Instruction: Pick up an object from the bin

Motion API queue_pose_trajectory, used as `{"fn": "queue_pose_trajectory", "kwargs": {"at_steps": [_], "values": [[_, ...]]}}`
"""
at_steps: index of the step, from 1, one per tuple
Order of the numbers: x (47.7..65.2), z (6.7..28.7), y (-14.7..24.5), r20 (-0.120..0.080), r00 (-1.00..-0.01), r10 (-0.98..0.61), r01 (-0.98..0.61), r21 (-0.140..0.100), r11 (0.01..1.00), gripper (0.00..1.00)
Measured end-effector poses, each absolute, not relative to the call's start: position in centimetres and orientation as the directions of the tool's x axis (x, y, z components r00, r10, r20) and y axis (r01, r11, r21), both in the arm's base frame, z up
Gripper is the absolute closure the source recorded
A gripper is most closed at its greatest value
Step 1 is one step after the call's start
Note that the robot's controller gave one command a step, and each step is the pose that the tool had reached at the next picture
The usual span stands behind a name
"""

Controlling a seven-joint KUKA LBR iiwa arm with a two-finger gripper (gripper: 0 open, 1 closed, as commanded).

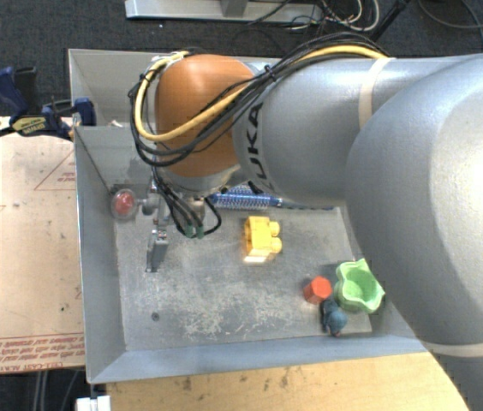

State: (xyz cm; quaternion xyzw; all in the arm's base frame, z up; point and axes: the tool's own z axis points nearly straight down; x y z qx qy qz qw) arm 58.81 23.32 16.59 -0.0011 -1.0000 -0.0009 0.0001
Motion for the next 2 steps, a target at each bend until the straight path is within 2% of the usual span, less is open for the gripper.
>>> {"fn": "queue_pose_trajectory", "kwargs": {"at_steps": [1,2], "values": [[51.4,24.4,23.4,-0.004,-1.0,0.012,0.012,0.004,1.0,0.0],[48.2,10.7,16.1,0.01,-1.0,0.021,0.021,-0.005,1.0,0.0]]}}
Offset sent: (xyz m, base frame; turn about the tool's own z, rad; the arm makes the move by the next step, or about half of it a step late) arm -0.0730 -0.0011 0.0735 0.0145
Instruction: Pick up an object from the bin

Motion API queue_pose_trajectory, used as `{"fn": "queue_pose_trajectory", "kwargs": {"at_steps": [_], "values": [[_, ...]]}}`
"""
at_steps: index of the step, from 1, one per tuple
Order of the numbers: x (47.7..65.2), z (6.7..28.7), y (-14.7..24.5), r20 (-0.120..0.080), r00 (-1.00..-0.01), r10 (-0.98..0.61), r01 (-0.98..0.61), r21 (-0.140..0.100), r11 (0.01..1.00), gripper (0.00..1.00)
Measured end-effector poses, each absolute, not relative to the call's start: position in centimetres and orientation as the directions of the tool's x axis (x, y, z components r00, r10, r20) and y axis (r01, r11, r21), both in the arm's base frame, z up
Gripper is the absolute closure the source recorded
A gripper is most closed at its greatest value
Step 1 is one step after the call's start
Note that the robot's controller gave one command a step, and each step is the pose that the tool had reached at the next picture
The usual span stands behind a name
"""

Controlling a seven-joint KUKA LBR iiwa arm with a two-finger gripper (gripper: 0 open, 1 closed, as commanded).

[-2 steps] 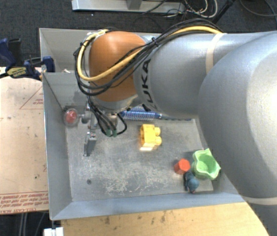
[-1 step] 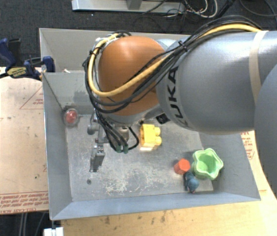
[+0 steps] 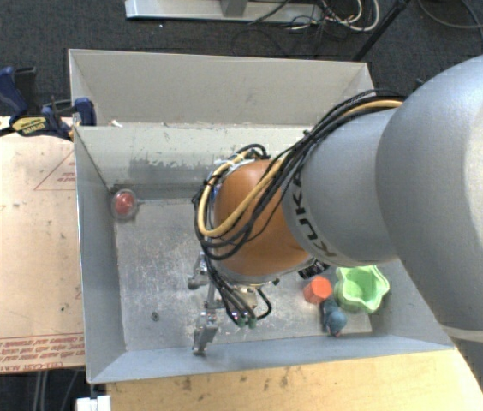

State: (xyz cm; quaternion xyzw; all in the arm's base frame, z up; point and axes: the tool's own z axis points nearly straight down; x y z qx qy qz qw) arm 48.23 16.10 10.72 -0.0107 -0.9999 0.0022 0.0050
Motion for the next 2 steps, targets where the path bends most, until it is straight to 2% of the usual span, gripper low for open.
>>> {"fn": "queue_pose_trajectory", "kwargs": {"at_steps": [1,2], "values": [[54.5,7.4,18.7,0.001,-0.994,-0.11,-0.11,0.002,0.994,0.0],[60.6,13.5,14.2,-0.014,-0.996,-0.084,-0.084,0.0,0.996,0.0]]}}
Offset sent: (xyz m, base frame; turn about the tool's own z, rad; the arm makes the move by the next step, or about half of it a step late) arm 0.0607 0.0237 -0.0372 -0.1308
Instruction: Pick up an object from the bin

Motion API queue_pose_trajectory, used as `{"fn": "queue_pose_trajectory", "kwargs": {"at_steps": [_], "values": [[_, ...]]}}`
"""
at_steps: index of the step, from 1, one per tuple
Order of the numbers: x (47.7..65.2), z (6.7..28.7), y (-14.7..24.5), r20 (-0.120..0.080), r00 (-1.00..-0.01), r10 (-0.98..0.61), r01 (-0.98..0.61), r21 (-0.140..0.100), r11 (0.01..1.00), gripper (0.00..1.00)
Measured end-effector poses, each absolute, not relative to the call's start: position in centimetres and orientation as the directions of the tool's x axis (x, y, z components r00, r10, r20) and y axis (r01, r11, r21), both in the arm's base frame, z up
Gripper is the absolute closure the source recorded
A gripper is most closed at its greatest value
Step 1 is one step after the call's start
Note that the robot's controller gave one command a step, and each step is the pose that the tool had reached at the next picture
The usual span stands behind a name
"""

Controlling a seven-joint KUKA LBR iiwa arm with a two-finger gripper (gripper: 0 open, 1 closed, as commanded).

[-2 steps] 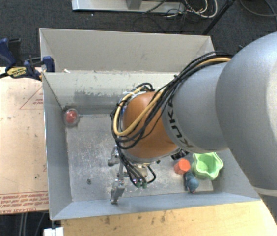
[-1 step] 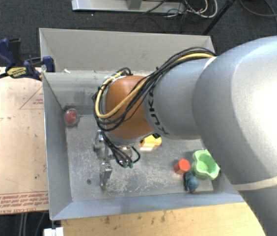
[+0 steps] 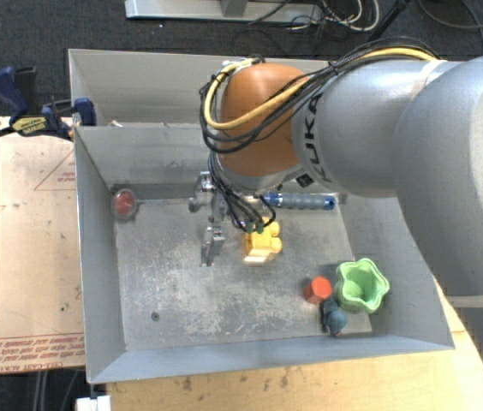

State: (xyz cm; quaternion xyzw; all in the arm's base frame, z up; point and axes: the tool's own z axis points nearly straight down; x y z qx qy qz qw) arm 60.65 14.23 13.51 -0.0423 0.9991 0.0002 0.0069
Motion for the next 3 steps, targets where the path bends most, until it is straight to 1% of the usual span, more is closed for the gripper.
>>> {"fn": "queue_pose_trajectory", "kwargs": {"at_steps": [1,2,3], "values": [[56.4,17.2,9.2,-0.001,-0.992,0.128,0.128,0.0,0.992,0.0],[56.2,9.8,2.8,-0.019,-0.994,0.108,0.108,0.005,0.994,0.0],[61.7,8.9,0.6,-0.002,-0.975,0.221,0.221,0.002,0.975,0.0]]}}
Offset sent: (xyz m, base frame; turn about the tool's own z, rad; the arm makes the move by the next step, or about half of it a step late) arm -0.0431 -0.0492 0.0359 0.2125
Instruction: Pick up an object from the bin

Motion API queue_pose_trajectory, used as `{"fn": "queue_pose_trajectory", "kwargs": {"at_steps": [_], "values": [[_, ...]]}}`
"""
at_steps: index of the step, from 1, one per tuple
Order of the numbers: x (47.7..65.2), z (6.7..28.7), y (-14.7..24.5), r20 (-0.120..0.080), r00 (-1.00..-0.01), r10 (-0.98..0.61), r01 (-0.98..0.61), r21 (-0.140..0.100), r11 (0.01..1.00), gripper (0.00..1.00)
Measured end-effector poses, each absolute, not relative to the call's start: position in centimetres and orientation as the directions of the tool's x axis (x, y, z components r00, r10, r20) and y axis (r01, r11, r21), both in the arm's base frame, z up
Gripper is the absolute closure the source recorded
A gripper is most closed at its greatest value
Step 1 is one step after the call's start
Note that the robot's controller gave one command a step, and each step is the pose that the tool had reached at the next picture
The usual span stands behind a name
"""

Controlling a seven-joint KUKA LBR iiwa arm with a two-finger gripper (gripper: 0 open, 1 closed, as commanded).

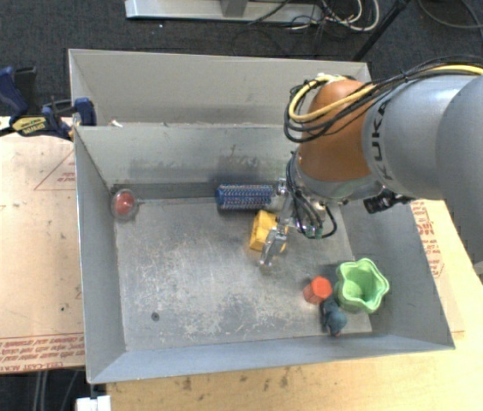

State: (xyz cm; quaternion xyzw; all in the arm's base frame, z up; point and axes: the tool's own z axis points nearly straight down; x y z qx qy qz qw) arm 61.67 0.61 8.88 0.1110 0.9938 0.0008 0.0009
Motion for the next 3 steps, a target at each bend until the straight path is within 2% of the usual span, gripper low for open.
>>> {"fn": "queue_pose_trajectory", "kwargs": {"at_steps": [1,2,3], "values": [[61.8,7.6,0.6,0.005,-0.958,0.287,0.287,0.001,0.958,0.0],[62.0,7.7,0.7,-0.003,-0.958,0.288,0.288,0.005,0.958,1.0],[62.5,23.5,0.4,-0.013,-0.978,0.208,0.208,0.003,0.978,1.0]]}}
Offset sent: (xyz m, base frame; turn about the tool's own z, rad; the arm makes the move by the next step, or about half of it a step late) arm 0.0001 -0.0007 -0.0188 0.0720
